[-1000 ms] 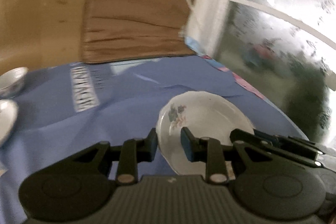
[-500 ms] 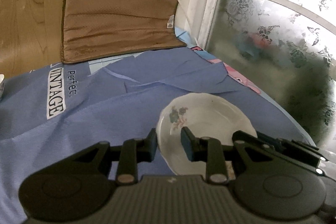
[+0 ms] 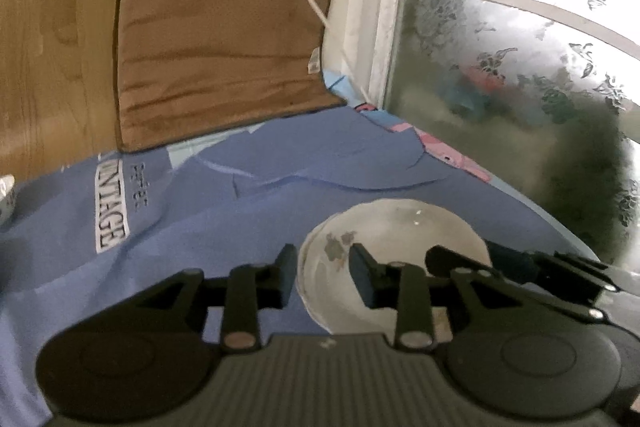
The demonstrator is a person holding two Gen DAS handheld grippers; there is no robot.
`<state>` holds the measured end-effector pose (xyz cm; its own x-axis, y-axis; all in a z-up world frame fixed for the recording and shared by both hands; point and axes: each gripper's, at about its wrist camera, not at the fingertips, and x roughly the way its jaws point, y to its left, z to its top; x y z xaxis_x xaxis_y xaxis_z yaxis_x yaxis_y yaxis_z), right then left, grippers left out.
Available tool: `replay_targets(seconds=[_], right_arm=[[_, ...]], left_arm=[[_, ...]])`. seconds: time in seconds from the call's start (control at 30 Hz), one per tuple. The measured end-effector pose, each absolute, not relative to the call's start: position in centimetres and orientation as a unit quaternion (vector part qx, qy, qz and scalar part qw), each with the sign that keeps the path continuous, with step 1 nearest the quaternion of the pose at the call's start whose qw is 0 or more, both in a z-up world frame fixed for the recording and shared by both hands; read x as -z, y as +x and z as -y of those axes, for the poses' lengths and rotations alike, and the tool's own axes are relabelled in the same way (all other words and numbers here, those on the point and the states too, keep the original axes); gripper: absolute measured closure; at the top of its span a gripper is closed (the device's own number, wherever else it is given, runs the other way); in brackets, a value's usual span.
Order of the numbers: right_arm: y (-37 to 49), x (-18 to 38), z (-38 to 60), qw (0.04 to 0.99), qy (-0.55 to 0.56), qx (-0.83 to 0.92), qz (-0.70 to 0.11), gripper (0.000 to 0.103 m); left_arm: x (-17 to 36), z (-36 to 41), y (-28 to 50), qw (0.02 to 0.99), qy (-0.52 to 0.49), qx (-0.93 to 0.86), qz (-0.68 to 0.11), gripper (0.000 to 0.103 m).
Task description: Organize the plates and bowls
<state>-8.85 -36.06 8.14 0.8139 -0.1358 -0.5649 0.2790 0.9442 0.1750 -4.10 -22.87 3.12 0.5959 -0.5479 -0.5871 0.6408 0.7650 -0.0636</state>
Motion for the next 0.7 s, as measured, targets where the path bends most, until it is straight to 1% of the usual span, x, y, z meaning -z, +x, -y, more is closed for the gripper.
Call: replay_targets(seconds=[0.2, 0.33, 0.43, 0.53, 0.7], right_arm=[[-8.8, -8.4, 35.8, 0.943, 0.125, 0.112, -0.286, 0.068], [-8.7, -8.7, 35.5, 0.943, 0.119, 0.125, -0.286, 0.068], [-8.5, -8.7, 35.2, 0.942, 0.110, 0.135, -0.288, 0.068], [-8.5, -8.7, 34.6, 0.942, 0.085, 0.149, -0.288, 0.060], [-8.6, -9.6, 33.9, 0.946, 0.067, 0.151, -0.278, 0.058]], left_arm=[[-3.4, 21.3, -3.9, 0.893, 0.059, 0.327, -0.305, 0.073], [-3.5, 19.3, -3.3, 0.898, 0.038, 0.311, -0.309, 0.070], [-3.6, 17.9, -3.0, 0.901, 0.025, 0.301, -0.310, 0.070], [-3.7, 16.7, -2.8, 0.903, 0.017, 0.296, -0.310, 0.069], [-3.6, 14.8, -2.7, 0.907, 0.002, 0.287, -0.308, 0.068]])
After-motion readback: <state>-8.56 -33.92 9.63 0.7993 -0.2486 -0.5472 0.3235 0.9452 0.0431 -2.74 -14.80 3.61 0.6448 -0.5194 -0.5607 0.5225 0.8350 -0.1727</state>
